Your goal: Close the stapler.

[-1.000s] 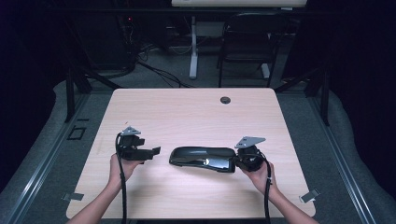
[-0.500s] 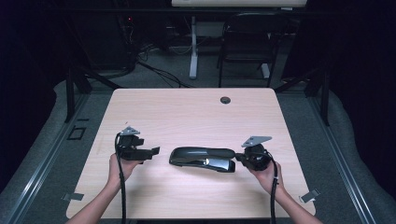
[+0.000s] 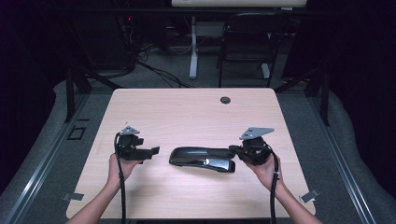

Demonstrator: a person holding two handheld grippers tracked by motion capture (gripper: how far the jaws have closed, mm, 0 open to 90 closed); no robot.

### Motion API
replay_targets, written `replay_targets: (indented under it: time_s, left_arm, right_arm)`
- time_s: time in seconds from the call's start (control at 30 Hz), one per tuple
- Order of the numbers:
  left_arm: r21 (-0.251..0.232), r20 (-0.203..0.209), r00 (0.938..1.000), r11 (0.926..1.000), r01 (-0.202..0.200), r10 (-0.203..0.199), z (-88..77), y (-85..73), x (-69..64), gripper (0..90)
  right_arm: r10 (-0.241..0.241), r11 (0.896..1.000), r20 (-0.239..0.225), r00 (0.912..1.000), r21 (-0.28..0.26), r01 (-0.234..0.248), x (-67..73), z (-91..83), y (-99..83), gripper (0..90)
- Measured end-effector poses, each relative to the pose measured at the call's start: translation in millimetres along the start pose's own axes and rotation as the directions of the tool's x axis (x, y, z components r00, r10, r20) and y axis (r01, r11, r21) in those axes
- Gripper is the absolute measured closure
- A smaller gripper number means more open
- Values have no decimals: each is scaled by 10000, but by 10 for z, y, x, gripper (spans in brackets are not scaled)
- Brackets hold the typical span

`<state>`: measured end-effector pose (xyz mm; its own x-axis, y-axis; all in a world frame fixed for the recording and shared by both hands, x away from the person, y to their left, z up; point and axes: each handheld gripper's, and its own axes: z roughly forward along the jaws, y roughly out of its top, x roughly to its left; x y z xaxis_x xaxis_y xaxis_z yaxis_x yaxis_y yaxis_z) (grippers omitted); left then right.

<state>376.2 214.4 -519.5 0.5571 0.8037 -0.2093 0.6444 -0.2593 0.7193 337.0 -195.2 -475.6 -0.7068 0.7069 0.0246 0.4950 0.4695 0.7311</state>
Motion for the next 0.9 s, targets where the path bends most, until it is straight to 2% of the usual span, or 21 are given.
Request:
replay_targets:
  time_s: [0.17,0.3,0.63,0.9]
  left_arm:
    - [32,12,10000,10000,-13,13,2,-7,6,144]
    - [39,13,10000,10000,-22,22,-3,-6,4,142]
    - [164,48,9999,9998,-107,106,15,-8,3,139]
    - [283,71,9998,9995,-161,159,47,-11,-13,135]
  right_arm:
    - [-23,9999,-13,10000,149,23,7,44,-9,900]
    - [-32,9986,67,10000,529,29,5,97,-54,900]
    - [247,9947,-26,9997,997,-243,-33,183,-126,900]
    - [467,9945,-119,9988,946,-453,-55,190,-153,900]
